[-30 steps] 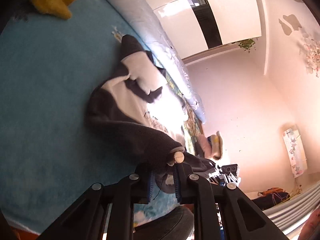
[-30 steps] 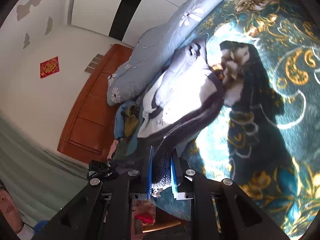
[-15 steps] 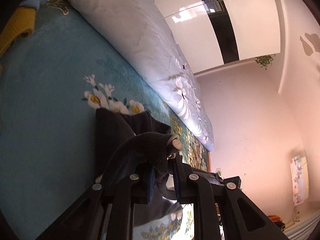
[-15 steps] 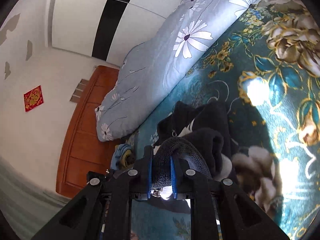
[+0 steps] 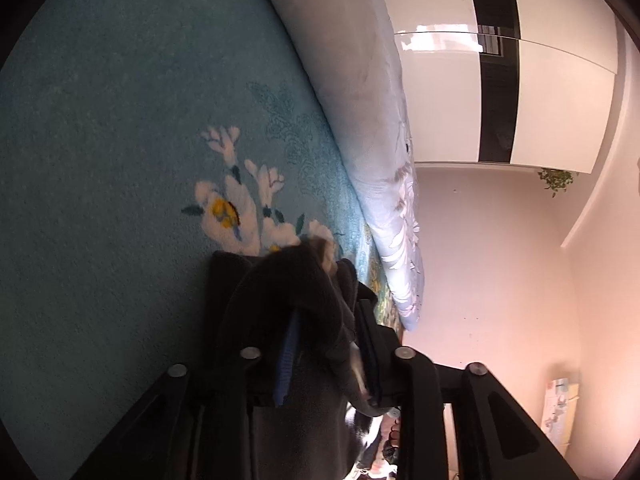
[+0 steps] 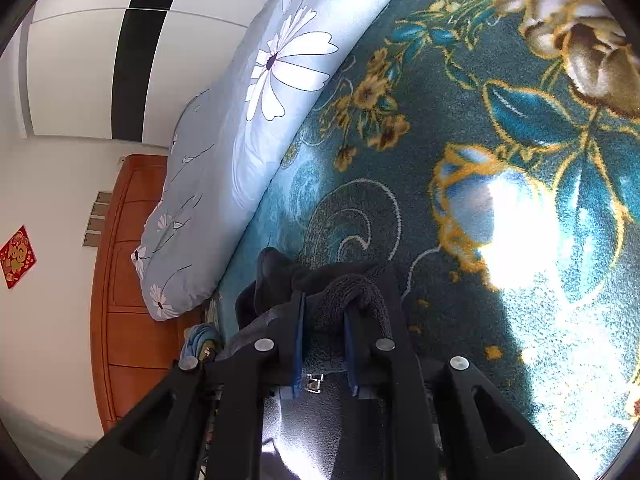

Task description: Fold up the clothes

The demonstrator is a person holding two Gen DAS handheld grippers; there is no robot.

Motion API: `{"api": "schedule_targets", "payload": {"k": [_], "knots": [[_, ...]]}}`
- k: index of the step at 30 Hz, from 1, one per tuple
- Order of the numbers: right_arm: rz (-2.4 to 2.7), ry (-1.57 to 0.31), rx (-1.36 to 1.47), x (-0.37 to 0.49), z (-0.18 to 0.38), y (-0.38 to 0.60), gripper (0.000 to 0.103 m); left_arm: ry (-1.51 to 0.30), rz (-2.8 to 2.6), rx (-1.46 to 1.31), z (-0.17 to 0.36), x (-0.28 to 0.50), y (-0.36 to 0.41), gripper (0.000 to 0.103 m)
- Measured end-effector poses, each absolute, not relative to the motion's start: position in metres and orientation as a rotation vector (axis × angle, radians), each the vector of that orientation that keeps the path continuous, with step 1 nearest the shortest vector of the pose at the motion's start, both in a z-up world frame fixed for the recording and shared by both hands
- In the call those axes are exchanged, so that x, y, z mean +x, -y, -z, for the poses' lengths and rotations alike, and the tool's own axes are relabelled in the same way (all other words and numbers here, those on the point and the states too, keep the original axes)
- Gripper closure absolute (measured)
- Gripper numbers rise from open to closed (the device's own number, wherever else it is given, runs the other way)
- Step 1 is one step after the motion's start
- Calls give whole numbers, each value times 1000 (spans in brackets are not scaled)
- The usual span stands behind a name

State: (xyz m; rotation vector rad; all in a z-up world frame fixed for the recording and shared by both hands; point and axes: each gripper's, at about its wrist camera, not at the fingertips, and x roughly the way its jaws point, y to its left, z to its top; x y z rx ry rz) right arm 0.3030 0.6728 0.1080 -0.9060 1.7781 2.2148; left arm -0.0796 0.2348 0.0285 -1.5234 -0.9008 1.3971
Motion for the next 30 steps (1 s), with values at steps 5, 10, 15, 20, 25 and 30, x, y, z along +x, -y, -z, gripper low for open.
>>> {"api": "schedule_targets", "payload": {"k": [5,10,15,20,25,30], "knots": [[-2353,-1668,-859,312,-147,-666,66,885,-1437,-1351,-72,-80,-211,29],[-2453,-1491,-822,331,-174,-662,57,524,-1676,-1389,-77,-65,-220,27],[-2355,-1338,-1000,331,-145,-664,57,264,-1699,-1443,-53,-58,-252,27],[-2340,-1405,-1055,309,-112,-667,57,238,-1601,-1497,-37,-63,-270,27],[-2318,-1504,-1043,289,-93,-674,57,189,-1598,-1500,-41,-60,-279,33],[-2369,-1436,-1061,277,-100,-667,72,73,-1670,-1456,-54,-53,-283,61]]}}
